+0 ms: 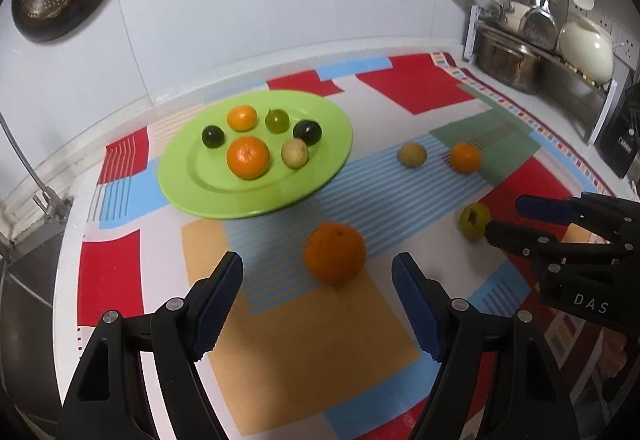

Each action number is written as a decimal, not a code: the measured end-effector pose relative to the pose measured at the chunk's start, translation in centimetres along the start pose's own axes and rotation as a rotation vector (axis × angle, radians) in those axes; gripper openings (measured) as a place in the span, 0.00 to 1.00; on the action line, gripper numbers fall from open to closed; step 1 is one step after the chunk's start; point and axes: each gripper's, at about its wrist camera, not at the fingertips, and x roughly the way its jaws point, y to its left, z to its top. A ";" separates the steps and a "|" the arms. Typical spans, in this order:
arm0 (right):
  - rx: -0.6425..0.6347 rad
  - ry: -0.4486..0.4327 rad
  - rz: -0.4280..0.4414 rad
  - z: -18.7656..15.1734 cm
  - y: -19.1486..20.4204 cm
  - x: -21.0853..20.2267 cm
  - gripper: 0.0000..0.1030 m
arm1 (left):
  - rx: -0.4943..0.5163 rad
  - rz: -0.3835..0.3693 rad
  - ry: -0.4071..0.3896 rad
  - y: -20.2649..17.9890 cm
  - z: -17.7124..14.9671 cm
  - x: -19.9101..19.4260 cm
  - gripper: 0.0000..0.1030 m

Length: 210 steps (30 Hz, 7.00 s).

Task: Organize fruits
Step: 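Withdraw both tools from the plate toward the fruits on the cloth, then grasp a large orange with the left tool while the right tool grasps a green tomato, then carry the large orange and green tomato over the green plate, then open both tools to release the orange and tomato onto the plate, then withdraw both tools and move toward the last fruits on the cloth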

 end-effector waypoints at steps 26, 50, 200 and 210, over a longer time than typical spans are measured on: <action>0.042 0.077 0.007 0.4 -0.1 4.0 0.29 | -0.006 -0.106 0.058 0.3 0.9 4.1 0.40; -0.028 -0.033 0.068 1.8 3.0 -0.3 0.28 | -0.050 -0.052 -0.009 1.8 0.4 -1.8 0.39; -0.005 -0.216 -0.063 5.5 -3.3 -4.2 0.58 | 0.200 -0.116 -0.259 -4.3 8.1 -1.4 0.84; 0.006 -0.114 -0.053 5.1 -4.8 0.1 0.58 | 0.248 -0.176 -0.151 -5.0 8.1 4.8 0.77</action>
